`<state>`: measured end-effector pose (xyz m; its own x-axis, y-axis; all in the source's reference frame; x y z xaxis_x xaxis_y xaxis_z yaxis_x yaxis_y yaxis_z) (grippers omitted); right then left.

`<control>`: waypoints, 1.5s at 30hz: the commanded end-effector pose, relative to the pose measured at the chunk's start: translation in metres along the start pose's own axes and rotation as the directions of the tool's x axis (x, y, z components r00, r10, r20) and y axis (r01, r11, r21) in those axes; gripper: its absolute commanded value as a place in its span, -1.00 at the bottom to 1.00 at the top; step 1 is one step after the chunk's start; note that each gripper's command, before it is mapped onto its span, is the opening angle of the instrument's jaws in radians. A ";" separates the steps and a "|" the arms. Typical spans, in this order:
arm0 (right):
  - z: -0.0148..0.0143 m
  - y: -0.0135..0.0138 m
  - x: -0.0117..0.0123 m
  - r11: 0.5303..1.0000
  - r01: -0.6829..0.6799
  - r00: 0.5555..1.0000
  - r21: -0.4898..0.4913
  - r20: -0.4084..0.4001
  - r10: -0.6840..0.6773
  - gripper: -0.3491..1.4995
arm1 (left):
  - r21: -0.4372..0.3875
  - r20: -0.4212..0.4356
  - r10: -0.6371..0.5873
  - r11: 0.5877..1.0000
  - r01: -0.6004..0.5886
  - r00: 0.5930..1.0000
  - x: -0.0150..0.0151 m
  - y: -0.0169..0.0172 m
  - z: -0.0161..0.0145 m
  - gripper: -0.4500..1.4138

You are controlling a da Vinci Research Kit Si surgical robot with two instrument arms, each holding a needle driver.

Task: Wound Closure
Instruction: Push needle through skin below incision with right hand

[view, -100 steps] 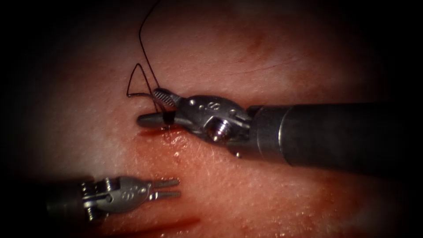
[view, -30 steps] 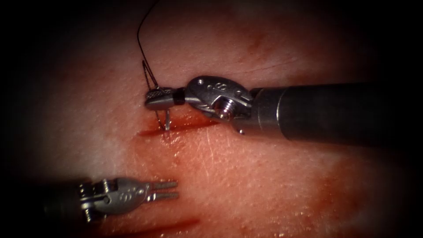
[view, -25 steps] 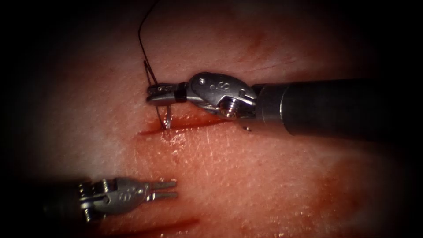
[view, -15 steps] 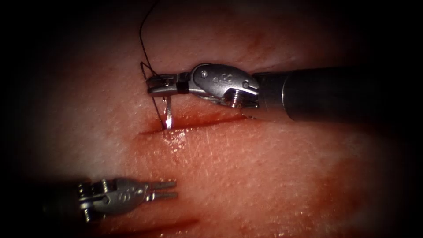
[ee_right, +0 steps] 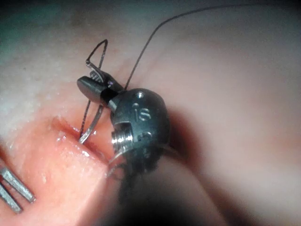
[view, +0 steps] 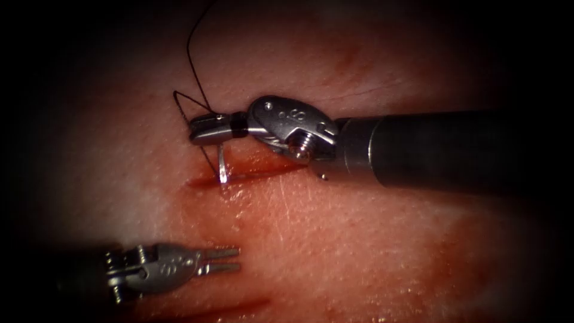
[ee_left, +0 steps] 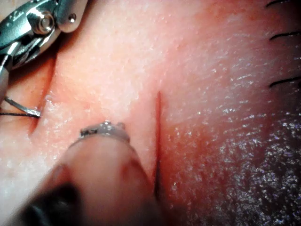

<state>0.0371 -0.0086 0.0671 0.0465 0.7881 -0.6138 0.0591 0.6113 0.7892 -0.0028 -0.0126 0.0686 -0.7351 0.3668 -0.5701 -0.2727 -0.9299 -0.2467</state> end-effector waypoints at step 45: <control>0.0049 -0.0092 -0.0113 0.151 -0.967 0.179 0.204 0.127 0.976 -1.00 | -0.004 -0.001 0.000 1.000 0.000 1.000 0.0001 -0.0004 0.0007 -0.78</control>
<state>0.0402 -0.0237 0.0664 0.1923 0.7253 0.6610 0.1657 -0.6879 0.7066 -0.0027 -0.0122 0.0687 -0.7347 0.3672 -0.5704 -0.2704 -0.9297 -0.2501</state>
